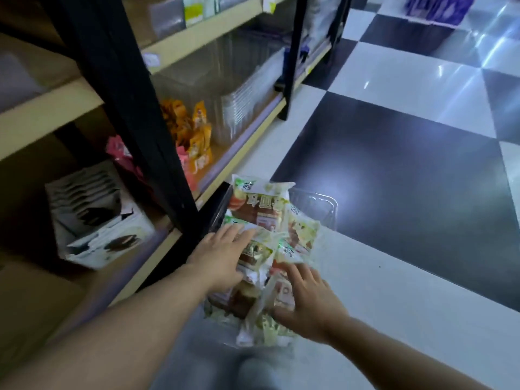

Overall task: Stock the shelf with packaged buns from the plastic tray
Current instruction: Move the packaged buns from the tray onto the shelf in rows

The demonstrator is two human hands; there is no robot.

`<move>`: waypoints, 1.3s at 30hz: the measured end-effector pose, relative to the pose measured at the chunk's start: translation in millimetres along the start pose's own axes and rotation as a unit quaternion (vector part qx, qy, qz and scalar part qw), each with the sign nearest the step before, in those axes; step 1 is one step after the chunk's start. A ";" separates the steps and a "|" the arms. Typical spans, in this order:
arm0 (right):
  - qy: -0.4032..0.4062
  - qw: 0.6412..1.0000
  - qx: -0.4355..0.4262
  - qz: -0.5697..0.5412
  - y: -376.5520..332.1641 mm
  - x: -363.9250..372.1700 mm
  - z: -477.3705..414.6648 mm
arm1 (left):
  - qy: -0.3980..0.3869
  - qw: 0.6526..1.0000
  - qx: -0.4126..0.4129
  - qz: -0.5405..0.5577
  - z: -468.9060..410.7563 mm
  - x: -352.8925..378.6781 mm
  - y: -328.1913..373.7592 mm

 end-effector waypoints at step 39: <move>0.033 0.998 -0.015 -0.060 18.8 67.2 -28.3 | -0.024 0.998 0.041 0.050 -64.3 32.4 -14.9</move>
Point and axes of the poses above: each hand's wrist, its own z-axis away from the middle knuckle, its own x-axis out of the palm, y = z × x, the point moved 8 cm from there along -z, towards the middle knuckle, and after that the axes turned 11 degrees about -z, right-handed, at the moved point
